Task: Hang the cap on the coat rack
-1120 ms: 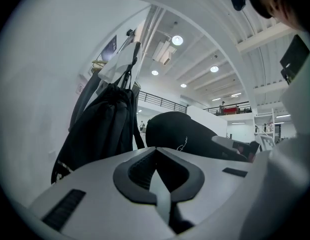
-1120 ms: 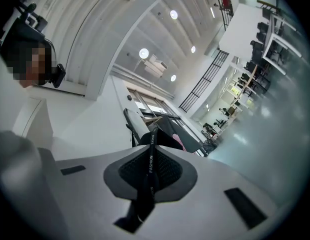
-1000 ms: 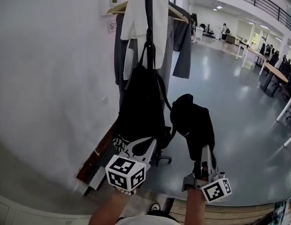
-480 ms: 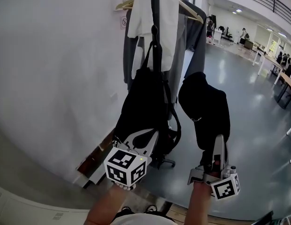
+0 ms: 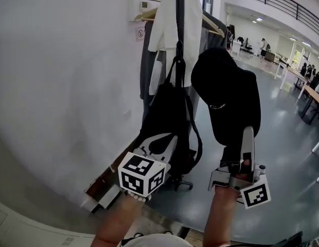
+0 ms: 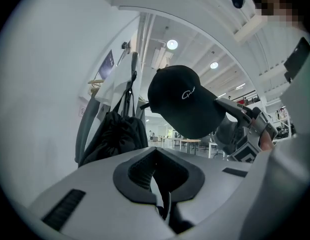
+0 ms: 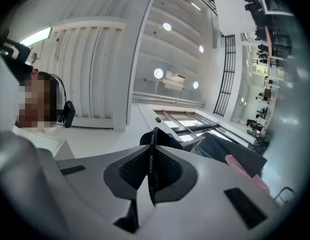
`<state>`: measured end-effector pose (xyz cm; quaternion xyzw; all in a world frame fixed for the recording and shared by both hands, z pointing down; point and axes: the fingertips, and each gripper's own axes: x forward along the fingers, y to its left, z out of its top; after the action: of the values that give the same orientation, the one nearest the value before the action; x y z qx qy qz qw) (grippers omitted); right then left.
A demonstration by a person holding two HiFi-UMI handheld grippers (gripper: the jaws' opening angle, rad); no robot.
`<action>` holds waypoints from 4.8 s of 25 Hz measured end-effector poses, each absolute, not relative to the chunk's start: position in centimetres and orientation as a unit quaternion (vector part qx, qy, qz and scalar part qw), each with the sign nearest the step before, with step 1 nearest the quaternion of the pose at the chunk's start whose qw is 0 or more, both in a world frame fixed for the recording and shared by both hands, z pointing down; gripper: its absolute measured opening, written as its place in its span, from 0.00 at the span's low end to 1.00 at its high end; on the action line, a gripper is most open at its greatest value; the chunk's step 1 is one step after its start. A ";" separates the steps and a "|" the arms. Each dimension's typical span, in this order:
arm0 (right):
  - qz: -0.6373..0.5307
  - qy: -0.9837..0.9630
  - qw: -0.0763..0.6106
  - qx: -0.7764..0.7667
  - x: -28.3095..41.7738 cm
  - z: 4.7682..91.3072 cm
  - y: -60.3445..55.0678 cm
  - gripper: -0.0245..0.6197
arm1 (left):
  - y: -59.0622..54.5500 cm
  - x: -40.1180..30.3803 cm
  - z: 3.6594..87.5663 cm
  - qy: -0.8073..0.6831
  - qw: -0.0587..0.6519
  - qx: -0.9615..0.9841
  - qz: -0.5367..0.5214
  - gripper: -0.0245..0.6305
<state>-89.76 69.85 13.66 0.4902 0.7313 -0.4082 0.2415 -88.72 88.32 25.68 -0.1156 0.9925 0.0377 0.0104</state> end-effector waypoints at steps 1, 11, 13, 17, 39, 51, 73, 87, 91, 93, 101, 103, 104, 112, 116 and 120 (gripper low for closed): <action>-0.412 0.723 0.245 0.497 -89.4 13.0 70.4 0.06 | 88.6 -88.6 25.1 0.993 0.016 -0.114 0.035 0.04; -0.420 0.665 0.285 0.548 -87.1 6.1 75.1 0.06 | 91.2 -88.3 20.9 0.994 0.045 -0.099 0.000 0.04; -0.426 0.654 0.286 0.556 -87.0 5.1 75.9 0.06 | 91.8 -88.1 20.5 0.994 0.049 -0.094 0.000 0.04; -0.433 0.631 0.286 0.577 -87.2 3.2 78.1 0.06 | 93.8 -88.0 20.0 0.996 0.054 -0.078 0.000 0.04; -0.594 0.609 0.099 0.516 -97.1 19.8 80.9 0.07 | 96.4 -87.2 24.7 0.998 0.018 -0.054 0.039 0.04; -0.507 0.684 0.092 0.517 -96.0 21.0 81.9 0.13 | 95.0 -88.1 25.4 0.998 0.013 -0.044 0.034 0.04; -0.427 0.752 -0.085 0.496 -94.0 35.8 80.5 0.04 | 91.3 -85.1 35.5 0.994 -0.066 -0.045 0.076 0.04; -0.292 0.829 -0.120 0.462 -71.1 43.4 82.1 0.04 | 89.5 -66.7 48.6 0.975 -0.159 -0.122 0.100 0.04; -0.287 0.855 -0.122 0.414 -65.3 45.0 78.8 0.04 | 87.0 -62.9 50.0 0.965 -0.171 -0.165 0.110 0.04; -0.283 0.869 -0.124 0.387 -63.6 45.5 76.6 0.04 | 86.1 -61.6 50.2 0.962 -0.172 -0.181 0.113 0.04; -0.253 0.896 -0.135 0.340 -61.3 45.3 72.1 0.04 | 85.4 -59.0 47.5 0.968 -0.132 -0.172 0.130 0.04; -0.242 0.896 -0.129 0.349 -60.9 44.9 72.1 0.04 | 85.5 -58.8 47.1 0.970 -0.115 -0.163 0.139 0.04; -0.231 0.898 -0.126 0.353 -60.7 44.7 72.0 0.04 | 85.4 -58.6 46.8 0.970 -0.109 -0.161 0.144 0.04; -0.203 0.893 -0.124 0.381 -59.3 44.0 72.3 0.04 | 84.7 -57.5 45.9 0.971 -0.103 -0.151 0.157 0.04; -0.203 0.890 -0.129 0.387 -58.9 44.0 72.2 0.04 | 84.5 -57.3 45.0 0.972 -0.099 -0.151 0.151 0.04; -0.201 0.888 -0.134 0.391 -58.8 44.2 73.1 0.04 | 85.1 -57.4 45.0 0.972 -0.100 -0.149 0.150 0.04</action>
<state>-58.84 73.09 44.20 0.3911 0.8880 -0.2014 -0.1340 -57.39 85.11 45.00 -0.1491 0.9722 0.1503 -0.1000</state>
